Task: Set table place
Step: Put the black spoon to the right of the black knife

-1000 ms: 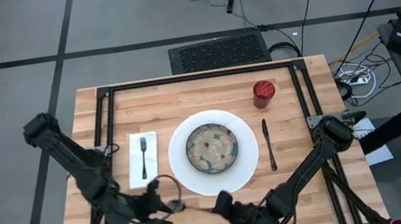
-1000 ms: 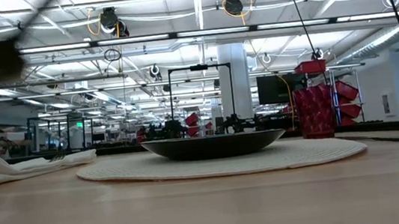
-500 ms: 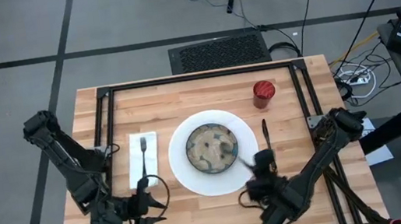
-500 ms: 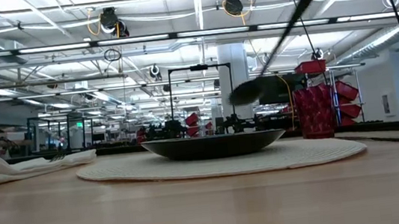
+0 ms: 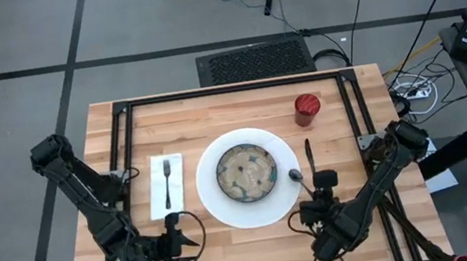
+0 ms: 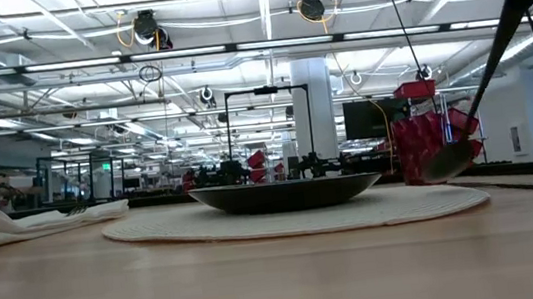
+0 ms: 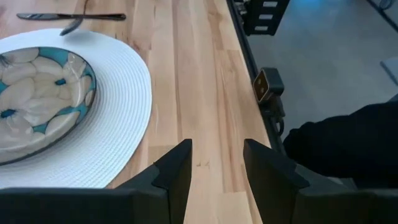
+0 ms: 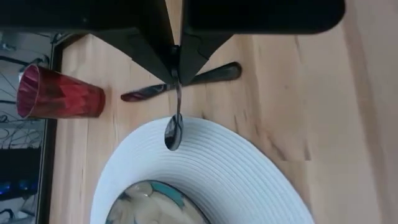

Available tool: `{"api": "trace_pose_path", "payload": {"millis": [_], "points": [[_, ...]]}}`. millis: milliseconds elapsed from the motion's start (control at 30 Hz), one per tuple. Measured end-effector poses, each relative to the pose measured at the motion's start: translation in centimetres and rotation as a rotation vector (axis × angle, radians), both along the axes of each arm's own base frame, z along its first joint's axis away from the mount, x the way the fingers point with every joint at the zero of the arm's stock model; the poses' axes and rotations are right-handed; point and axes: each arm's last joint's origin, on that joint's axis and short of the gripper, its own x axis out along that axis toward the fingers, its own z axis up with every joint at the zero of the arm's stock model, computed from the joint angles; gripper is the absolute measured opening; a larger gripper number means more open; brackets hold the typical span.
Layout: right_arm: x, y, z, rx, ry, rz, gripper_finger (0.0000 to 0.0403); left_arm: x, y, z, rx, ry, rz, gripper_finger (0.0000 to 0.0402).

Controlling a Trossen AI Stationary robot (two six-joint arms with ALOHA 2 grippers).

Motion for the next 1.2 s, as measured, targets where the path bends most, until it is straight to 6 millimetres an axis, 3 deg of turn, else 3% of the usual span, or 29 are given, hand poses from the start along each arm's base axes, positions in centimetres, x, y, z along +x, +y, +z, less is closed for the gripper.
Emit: {"api": "trace_pose_path", "payload": {"millis": [200, 400, 533, 667, 867, 1033, 1200], "points": [[-1.0, -2.2, 0.9, 0.007, -0.007, -0.020, 0.0000, 0.2, -0.2, -0.5, 0.015, 0.012, 0.000, 0.0130], [-4.8, -5.6, 1.9, 0.034, -0.039, -0.053, 0.0000, 0.2, -0.2, -0.5, -0.005, 0.016, 0.016, 0.0130], [-7.7, -7.6, 1.2, 0.085, 0.008, -0.102, 0.0000, 0.2, -0.2, -0.5, -0.010, 0.015, 0.023, 0.0130], [-9.3, -9.0, -0.5, 0.059, 0.038, -0.160, 0.0000, 0.2, -0.2, -0.5, -0.004, 0.002, 0.045, 0.0130], [-9.6, -9.3, -2.8, 0.008, 0.064, -0.185, 0.0000, 0.3, 0.0, -0.4, 0.008, -0.023, 0.085, 0.0130], [-8.7, -8.5, -4.0, 0.051, 0.004, -0.165, 0.0000, 0.3, 0.0, -0.4, 0.017, -0.034, 0.098, 0.0130], [-7.9, -7.8, -5.7, 0.018, 0.067, -0.131, 0.0001, 0.3, 0.0, -0.4, 0.021, -0.039, 0.105, 0.0130]]}}
